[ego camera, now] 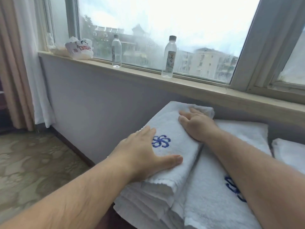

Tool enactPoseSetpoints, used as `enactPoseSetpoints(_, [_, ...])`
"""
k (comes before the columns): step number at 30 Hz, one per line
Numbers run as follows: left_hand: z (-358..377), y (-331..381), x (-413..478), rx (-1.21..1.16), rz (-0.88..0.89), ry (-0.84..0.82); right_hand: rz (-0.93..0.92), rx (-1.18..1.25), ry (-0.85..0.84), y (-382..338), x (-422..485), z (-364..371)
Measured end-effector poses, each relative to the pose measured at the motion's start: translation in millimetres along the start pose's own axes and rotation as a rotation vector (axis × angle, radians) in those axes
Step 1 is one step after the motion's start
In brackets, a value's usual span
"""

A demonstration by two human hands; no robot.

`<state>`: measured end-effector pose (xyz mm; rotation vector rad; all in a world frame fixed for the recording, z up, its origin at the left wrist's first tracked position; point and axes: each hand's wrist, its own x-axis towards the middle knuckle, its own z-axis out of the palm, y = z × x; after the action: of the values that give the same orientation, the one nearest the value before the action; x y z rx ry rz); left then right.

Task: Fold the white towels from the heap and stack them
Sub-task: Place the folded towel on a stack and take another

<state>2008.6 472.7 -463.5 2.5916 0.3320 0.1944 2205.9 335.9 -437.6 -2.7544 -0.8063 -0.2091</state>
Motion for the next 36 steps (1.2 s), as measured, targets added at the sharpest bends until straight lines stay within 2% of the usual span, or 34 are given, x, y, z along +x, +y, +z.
enactPoseSetpoints(3, [-2.9,0.2,2.2,-0.026,-0.02,-0.026,0.009,-0.072,-0.091,-9.4,-6.6,-9.8])
enactPoseSetpoints(5, [-2.5,-0.7,-2.3,0.019,0.005,0.009,-0.044,-0.061,-0.095,-16.2,-29.3,-17.2])
enactPoseSetpoints(8, [7.8,-10.6,-24.9,0.098,0.072,0.087,-0.124,0.041,-0.071,-7.8,-96.2,-19.0])
enactPoseSetpoints(11, [15.7,-24.4,-59.5,0.094,0.122,0.122,-0.087,0.082,-0.04,8.3,-170.8,-23.0])
enactPoseSetpoints(14, [15.1,-21.4,-96.2,0.051,0.116,0.089,-0.073,0.131,0.041,16.0,-231.3,-32.1])
enactPoseSetpoints(18, [7.9,-0.2,-147.7,0.017,0.123,0.035,-0.092,0.144,0.044,23.6,-316.0,-45.8])
enactPoseSetpoints(22, [19.2,38.2,-197.1,-0.031,0.214,0.016,-0.079,0.168,0.067,41.8,-396.7,-68.1])
enactPoseSetpoints(27, [61.3,125.7,-231.8,-0.074,0.369,-0.01,0.058,0.216,0.218,91.6,-488.7,-98.4])
enactPoseSetpoints(34, [158.5,255.5,-274.3,-0.229,0.531,-0.137,0.418,0.398,0.676,196.6,-580.7,-134.0])
enactPoseSetpoints(36, [187.1,289.7,-280.1,-0.264,0.558,-0.172,0.504,0.419,0.743,224.5,-597.8,-135.1])
